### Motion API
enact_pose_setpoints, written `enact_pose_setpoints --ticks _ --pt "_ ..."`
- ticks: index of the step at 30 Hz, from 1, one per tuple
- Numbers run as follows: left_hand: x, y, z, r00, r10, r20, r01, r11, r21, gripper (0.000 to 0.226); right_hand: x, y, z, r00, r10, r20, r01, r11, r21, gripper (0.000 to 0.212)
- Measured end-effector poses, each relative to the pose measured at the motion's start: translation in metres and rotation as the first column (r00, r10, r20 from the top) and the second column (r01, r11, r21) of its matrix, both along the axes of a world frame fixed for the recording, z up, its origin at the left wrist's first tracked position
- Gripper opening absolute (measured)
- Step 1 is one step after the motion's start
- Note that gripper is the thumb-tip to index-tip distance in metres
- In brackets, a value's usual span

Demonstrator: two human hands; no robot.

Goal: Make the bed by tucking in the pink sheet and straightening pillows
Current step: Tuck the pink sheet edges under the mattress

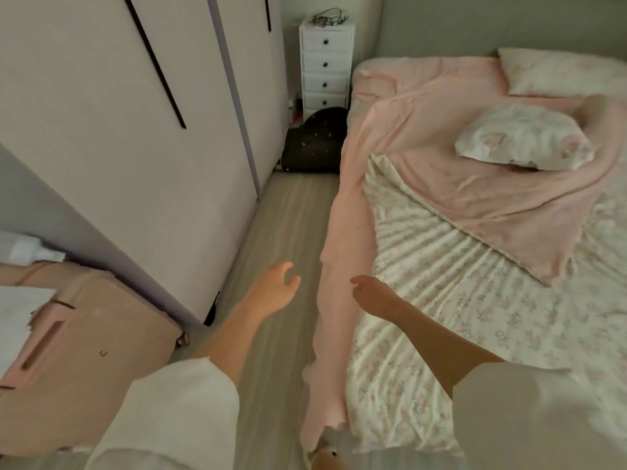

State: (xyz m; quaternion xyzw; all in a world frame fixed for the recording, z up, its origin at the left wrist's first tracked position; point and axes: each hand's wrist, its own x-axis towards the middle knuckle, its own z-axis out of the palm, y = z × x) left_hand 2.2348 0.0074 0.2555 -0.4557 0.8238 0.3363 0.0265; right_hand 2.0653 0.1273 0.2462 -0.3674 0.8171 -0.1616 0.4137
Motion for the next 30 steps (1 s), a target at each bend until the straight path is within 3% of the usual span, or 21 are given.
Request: enact_pose_setpoints --ticks 9,24,27,30 --pt "-0.065 -0.127 0.037 0.992 -0.113 -0.053 0.111 0.993 -0.039 0.048 -0.056 -0.118 0.02 0.988 -0.142 -0.063 0.133 0.983 -0.127 0.041" --pt "-0.244 -0.311 0.076 0.932 -0.359 -0.057 0.358 0.933 -0.024 0.05 -0.194 -0.265 0.051 0.897 -0.436 -0.069 0.428 0.898 -0.107 0.042" --pt "-0.288 -0.342 0.077 0.893 -0.444 -0.074 0.442 0.896 -0.037 0.041 -0.224 -0.287 0.048 0.854 -0.514 -0.081 0.504 0.855 -0.12 0.041" --pt "-0.331 -0.378 0.068 0.854 -0.51 -0.098 0.509 0.86 -0.04 0.008 -0.252 -0.31 0.048 0.802 -0.593 -0.073 0.582 0.802 -0.132 0.04"
